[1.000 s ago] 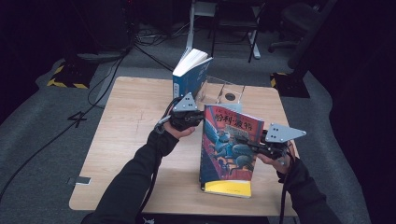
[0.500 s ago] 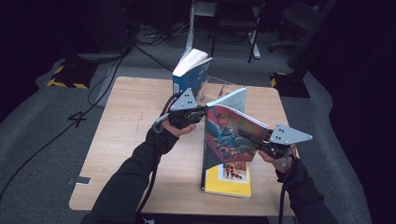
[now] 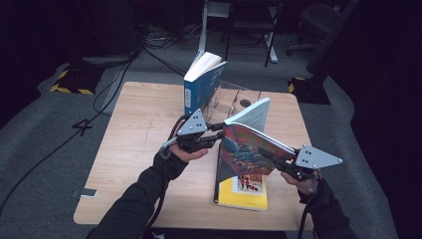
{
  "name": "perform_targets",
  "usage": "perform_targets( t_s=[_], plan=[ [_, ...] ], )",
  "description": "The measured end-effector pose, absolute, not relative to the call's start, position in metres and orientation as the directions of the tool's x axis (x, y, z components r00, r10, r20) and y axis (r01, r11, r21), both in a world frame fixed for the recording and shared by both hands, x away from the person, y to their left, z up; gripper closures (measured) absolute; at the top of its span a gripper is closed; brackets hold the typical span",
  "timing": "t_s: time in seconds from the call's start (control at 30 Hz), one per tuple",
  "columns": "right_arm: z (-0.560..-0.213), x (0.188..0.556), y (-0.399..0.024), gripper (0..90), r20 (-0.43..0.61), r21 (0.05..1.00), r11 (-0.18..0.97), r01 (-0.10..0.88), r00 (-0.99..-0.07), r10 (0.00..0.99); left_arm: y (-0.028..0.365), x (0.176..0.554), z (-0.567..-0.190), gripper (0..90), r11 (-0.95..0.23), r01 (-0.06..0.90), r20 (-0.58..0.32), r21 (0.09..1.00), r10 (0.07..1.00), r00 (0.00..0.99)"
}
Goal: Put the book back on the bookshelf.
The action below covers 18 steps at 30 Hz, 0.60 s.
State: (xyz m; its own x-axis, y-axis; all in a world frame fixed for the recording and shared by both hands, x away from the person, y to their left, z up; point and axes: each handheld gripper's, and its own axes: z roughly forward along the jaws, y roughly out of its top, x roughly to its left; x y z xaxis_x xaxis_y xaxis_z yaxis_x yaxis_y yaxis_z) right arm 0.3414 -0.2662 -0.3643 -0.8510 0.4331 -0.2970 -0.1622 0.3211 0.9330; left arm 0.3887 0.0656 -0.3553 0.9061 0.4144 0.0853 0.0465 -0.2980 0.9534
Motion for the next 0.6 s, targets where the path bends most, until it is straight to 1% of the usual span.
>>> perform_targets(
  t_s=[0.13, 0.33, 0.4, 0.43, 0.5, 0.6],
  plan=[
    [-0.365, 0.337, -0.267, 85.0, -0.299, 0.933, 0.318, -0.166, -0.849, 0.436, 0.068, 0.379, -0.372, 64.6, -0.353, 0.069, 0.094, 0.933, 0.423, 0.901],
    [-0.367, 0.334, -0.268, 85.0, -0.295, 0.936, 0.309, -0.166, -0.852, 0.434, 0.076, 0.369, -0.391, 57.3, -0.405, 0.111, 0.072, 0.908, 0.411, 0.909],
    [-0.367, 0.333, -0.268, 85.0, -0.294, 0.937, 0.307, -0.167, -0.852, 0.433, 0.082, 0.365, -0.400, 54.7, -0.408, 0.133, 0.041, 0.903, 0.392, 0.919],
    [-0.367, 0.333, -0.269, 85.0, -0.293, 0.937, 0.306, -0.167, -0.852, 0.433, 0.082, 0.363, -0.403, 52.8, -0.415, 0.140, 0.036, 0.899, 0.388, 0.921],
    [-0.367, 0.332, -0.269, 85.0, -0.295, 0.937, 0.306, -0.168, -0.852, 0.432, 0.083, 0.361, -0.406, 52.5, -0.423, 0.145, 0.026, 0.894, 0.374, 0.927],
    [-0.368, 0.330, -0.269, 85.0, -0.290, 0.938, 0.304, -0.165, -0.854, 0.432, 0.082, 0.356, -0.412, 49.1, -0.443, 0.145, 0.022, 0.885, 0.350, 0.936]
  ],
)
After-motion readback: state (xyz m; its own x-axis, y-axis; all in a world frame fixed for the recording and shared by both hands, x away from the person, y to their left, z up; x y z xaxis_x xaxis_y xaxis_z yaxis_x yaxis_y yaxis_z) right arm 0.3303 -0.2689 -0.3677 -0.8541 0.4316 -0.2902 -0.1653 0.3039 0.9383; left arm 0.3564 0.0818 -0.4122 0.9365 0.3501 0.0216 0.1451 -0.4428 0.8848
